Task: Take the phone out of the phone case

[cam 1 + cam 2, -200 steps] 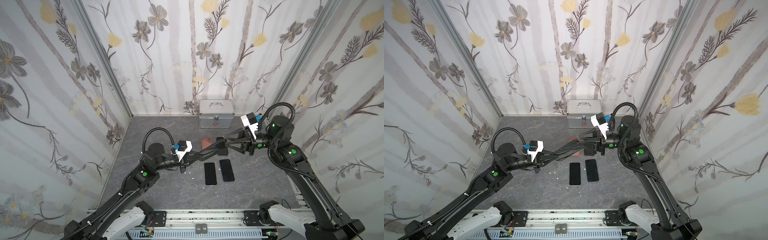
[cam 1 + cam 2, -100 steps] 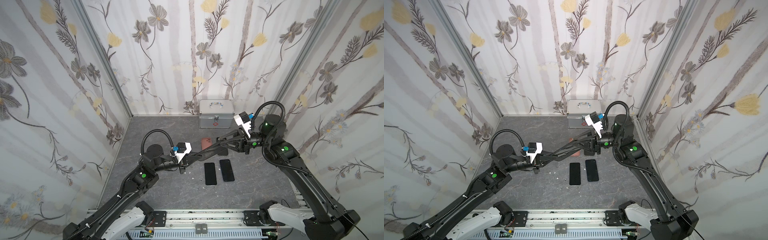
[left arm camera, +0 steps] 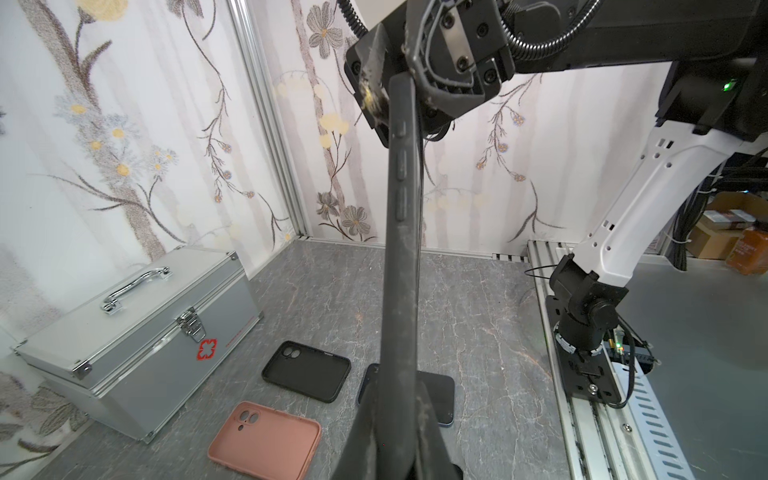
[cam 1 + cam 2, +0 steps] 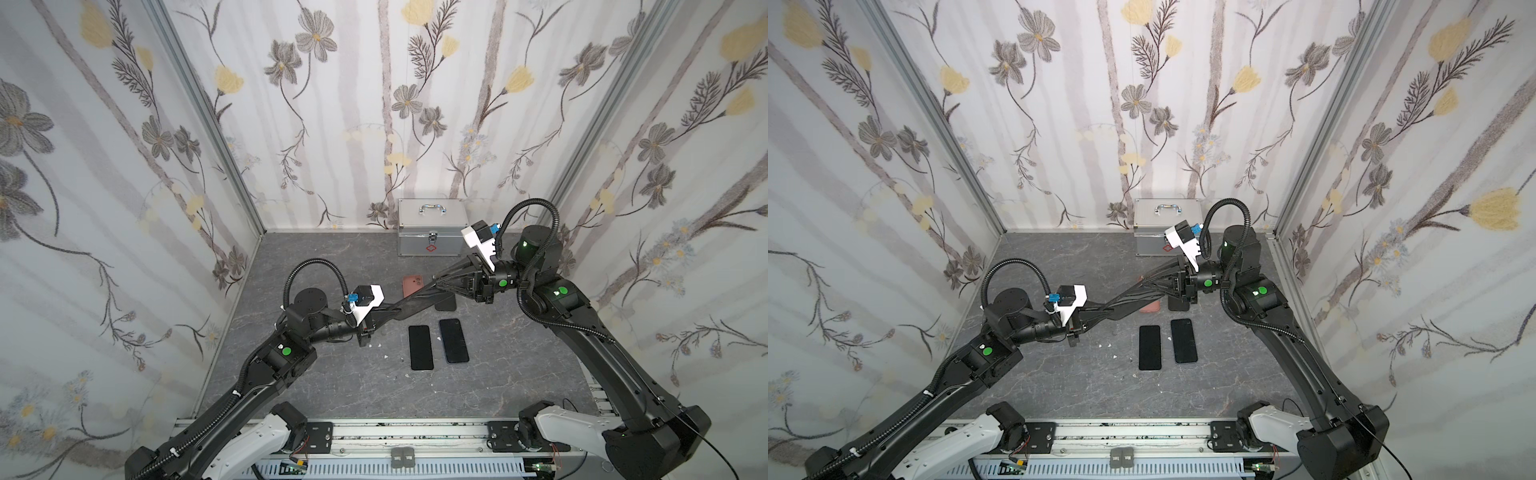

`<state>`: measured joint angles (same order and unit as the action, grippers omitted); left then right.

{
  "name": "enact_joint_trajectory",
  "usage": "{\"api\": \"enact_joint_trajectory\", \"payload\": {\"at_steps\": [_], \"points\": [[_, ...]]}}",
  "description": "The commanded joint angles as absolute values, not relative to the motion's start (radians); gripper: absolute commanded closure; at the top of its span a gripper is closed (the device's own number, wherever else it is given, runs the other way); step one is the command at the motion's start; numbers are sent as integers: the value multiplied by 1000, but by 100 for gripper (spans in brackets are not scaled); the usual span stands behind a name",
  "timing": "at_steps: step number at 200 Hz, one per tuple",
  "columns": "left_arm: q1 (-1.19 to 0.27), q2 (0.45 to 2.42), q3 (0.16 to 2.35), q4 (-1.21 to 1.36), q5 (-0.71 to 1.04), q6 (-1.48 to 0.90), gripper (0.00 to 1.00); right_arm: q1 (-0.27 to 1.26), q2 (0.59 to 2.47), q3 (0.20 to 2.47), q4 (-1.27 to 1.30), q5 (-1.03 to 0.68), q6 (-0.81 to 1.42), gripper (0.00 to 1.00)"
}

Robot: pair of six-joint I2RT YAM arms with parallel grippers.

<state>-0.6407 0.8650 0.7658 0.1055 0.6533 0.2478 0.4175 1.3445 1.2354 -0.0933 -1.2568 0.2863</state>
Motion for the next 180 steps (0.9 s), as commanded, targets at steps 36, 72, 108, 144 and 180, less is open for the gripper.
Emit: {"api": "enact_joint_trajectory", "payload": {"at_steps": [36, 72, 108, 144, 180], "points": [[-640, 891, 849, 201, 356, 437, 100, 425, 1368, 1215, -171, -1286, 322, 81], [-641, 905, 893, 199, 269, 496, 100, 429, 1379, 1198, -169, -1290, 345, 79], [-640, 902, 914, 198, 210, 544, 100, 429, 1390, 1184, -156, -1310, 364, 75], [-641, 899, 923, 196, 223, 549, 100, 429, 1403, 1139, -21, -1304, 505, 69], [-641, 890, 911, 196, 238, 534, 100, 429, 1428, 1140, -7, -1282, 538, 68]]}}
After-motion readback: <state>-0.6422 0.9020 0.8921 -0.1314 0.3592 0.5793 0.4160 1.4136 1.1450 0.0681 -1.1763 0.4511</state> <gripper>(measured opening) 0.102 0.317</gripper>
